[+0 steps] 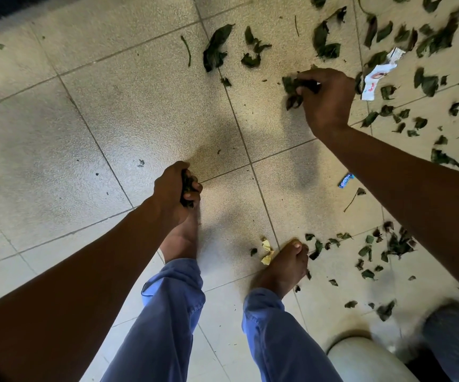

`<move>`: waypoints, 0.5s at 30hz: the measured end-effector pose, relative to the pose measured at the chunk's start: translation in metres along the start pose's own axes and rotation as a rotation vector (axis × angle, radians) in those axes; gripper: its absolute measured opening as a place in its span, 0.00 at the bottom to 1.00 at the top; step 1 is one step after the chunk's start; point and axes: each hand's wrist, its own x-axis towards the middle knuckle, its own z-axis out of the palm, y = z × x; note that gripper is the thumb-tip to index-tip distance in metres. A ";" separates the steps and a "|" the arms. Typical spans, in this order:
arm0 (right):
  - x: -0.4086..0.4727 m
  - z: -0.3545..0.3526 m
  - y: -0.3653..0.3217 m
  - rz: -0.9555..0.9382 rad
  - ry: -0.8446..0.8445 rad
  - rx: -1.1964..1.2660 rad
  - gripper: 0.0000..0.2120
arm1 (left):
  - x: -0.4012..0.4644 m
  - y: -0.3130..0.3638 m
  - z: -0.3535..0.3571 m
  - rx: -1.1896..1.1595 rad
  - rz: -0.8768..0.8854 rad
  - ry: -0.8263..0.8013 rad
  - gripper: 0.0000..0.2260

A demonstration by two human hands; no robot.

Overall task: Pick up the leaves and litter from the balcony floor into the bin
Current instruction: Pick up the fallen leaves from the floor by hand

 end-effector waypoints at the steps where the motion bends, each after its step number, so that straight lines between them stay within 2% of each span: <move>1: 0.000 -0.002 -0.001 -0.044 -0.019 -0.023 0.13 | 0.000 0.000 0.000 0.002 0.000 0.000 0.16; 4: 0.003 -0.002 -0.006 -0.223 -0.183 -0.145 0.13 | 0.001 -0.001 -0.003 -0.002 0.002 0.006 0.17; 7: 0.008 0.008 -0.005 -0.341 -0.312 -0.377 0.13 | 0.000 -0.004 -0.006 -0.016 -0.006 0.000 0.17; 11: 0.012 0.014 0.001 -0.375 -0.384 -0.491 0.16 | 0.001 -0.006 -0.009 -0.023 -0.015 0.003 0.17; 15: 0.013 0.021 0.009 -0.432 -0.393 -0.532 0.11 | 0.001 -0.002 -0.007 -0.033 -0.005 0.008 0.17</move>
